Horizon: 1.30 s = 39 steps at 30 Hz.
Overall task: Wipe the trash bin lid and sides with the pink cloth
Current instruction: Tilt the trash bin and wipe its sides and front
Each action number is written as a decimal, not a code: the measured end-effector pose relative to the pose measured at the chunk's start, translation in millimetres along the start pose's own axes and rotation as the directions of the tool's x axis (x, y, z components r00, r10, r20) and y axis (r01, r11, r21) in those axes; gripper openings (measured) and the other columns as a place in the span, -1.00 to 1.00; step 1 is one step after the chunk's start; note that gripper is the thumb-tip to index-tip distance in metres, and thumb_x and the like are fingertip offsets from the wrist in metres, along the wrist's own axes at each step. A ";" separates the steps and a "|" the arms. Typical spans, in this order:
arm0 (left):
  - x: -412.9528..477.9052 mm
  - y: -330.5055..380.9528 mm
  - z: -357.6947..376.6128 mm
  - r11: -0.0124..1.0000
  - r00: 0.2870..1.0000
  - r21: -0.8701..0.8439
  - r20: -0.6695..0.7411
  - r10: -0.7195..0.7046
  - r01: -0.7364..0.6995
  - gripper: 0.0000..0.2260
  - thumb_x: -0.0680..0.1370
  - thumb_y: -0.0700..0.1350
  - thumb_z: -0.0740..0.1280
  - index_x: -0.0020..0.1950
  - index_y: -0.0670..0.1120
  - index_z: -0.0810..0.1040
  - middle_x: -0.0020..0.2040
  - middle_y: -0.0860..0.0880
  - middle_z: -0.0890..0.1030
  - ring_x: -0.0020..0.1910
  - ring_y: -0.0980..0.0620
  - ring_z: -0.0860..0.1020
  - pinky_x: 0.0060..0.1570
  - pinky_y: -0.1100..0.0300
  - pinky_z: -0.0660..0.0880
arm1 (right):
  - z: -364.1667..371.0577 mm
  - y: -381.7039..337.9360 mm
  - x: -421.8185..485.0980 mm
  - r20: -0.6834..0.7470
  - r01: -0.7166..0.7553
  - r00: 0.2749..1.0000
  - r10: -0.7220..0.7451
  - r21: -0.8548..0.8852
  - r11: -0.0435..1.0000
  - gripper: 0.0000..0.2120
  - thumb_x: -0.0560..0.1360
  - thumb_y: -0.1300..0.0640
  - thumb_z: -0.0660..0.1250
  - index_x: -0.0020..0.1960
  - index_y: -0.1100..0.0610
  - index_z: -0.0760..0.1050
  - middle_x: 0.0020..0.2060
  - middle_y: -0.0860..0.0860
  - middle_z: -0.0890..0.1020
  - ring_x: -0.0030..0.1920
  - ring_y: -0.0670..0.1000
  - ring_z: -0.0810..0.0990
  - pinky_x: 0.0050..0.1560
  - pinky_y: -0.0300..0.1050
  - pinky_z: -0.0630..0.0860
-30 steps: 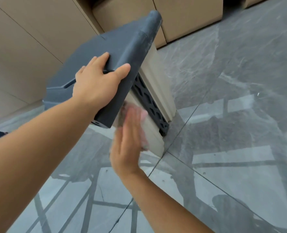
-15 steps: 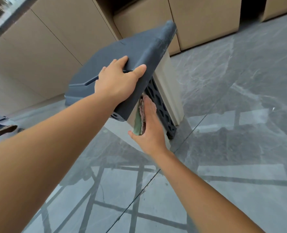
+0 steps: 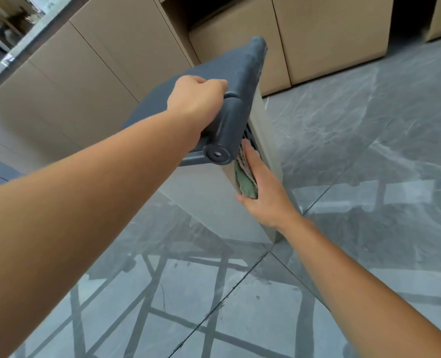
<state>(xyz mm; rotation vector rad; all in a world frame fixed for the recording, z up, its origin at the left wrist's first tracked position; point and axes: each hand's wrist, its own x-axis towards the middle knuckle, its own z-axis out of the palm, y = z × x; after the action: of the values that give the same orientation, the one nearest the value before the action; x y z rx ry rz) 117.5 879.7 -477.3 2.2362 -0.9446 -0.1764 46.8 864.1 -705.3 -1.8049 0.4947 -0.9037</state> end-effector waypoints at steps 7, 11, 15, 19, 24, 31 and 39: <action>11.3 -79.0 -62.7 0.890 0.989 0.435 0.005 0.148 -0.135 -0.51 0.54 0.33 0.19 0.34 0.10 0.53 0.31 -0.03 0.57 0.26 -0.10 0.51 0.23 0.07 0.43 | -9.0 7.4 9.9 -0.277 -0.204 0.932 0.235 0.137 0.969 -0.16 0.53 0.29 0.41 0.64 -0.06 0.06 0.55 -0.04 0.36 0.50 -0.02 0.39 0.52 -0.13 0.29; 19.3 -118.3 -73.5 0.852 0.983 0.507 0.177 0.041 -0.127 -0.30 0.48 0.43 0.15 0.58 0.27 0.09 0.63 0.02 0.08 0.57 -0.09 0.16 0.50 -0.04 0.16 | -15.6 11.6 13.8 -0.260 -0.313 0.869 0.421 0.370 0.875 -0.21 0.56 0.20 0.41 0.63 -0.14 0.07 0.45 -0.14 0.43 0.20 -0.20 0.63 0.20 -0.21 0.59; 19.3 -130.5 -59.9 0.919 0.987 0.377 0.143 0.068 -0.119 -0.19 0.40 0.47 0.23 0.58 0.30 0.03 0.64 0.07 -0.07 0.58 -0.05 0.11 0.45 -0.03 0.26 | -11.1 16.1 13.4 -0.232 -0.338 0.864 0.448 0.393 0.855 -0.32 0.60 0.15 0.36 0.59 -0.23 0.16 0.37 -0.15 0.53 -0.15 -0.23 0.65 -0.17 -0.27 0.65; 23.0 -136.6 -68.2 0.837 0.974 0.505 0.179 0.137 -0.211 -0.01 0.26 0.51 0.33 0.58 0.29 -0.02 0.64 -0.05 0.01 0.58 -0.13 0.09 0.51 -0.02 0.11 | -8.9 10.6 16.5 -0.197 -0.347 0.877 0.439 0.373 0.860 -0.44 0.62 0.09 0.32 0.49 -0.35 0.27 0.23 -0.09 0.65 -0.31 -0.19 0.67 -0.26 -0.13 0.64; 48.8 -148.0 -93.1 0.728 0.974 0.649 0.172 0.145 -0.223 0.11 0.25 0.33 0.53 0.59 0.26 -0.12 0.57 -0.11 0.13 0.48 -0.26 0.25 0.44 -0.15 0.25 | -17.8 12.7 17.7 -0.164 -0.350 0.892 0.421 0.338 0.874 -0.49 0.60 0.01 0.34 0.43 -0.41 0.29 0.22 -0.08 0.67 -0.03 0.00 0.73 0.07 0.13 0.69; 57.1 -151.4 -76.9 0.895 0.989 0.429 0.128 0.077 -0.125 0.10 0.21 0.13 0.65 0.59 0.21 0.05 0.46 -0.12 0.27 0.39 -0.16 0.35 0.22 0.05 0.47 | -11.1 9.0 16.8 -0.170 -0.354 0.887 0.428 0.344 0.870 -0.48 0.63 0.00 0.29 0.49 -0.38 0.25 0.30 -0.03 0.62 0.05 0.07 0.69 0.15 0.18 0.65; 20.3 -143.1 -65.5 0.964 0.998 0.261 0.012 0.055 -0.056 -0.07 0.30 0.12 0.60 0.55 0.22 0.15 0.33 -0.13 0.39 0.11 -0.22 0.55 0.09 -0.05 0.60 | -23.3 13.0 16.0 -0.138 -0.382 0.873 0.467 0.402 0.832 -0.55 0.64 0.01 0.26 0.37 -0.49 0.33 -0.05 -0.11 0.65 -0.20 -0.09 0.69 -0.17 -0.01 0.70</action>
<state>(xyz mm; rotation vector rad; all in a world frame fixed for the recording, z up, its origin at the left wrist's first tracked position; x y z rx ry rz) 239.5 972.7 -518.0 2.4457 -1.0853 -0.0318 40.0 833.8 -706.8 -1.1871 0.7900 -0.8250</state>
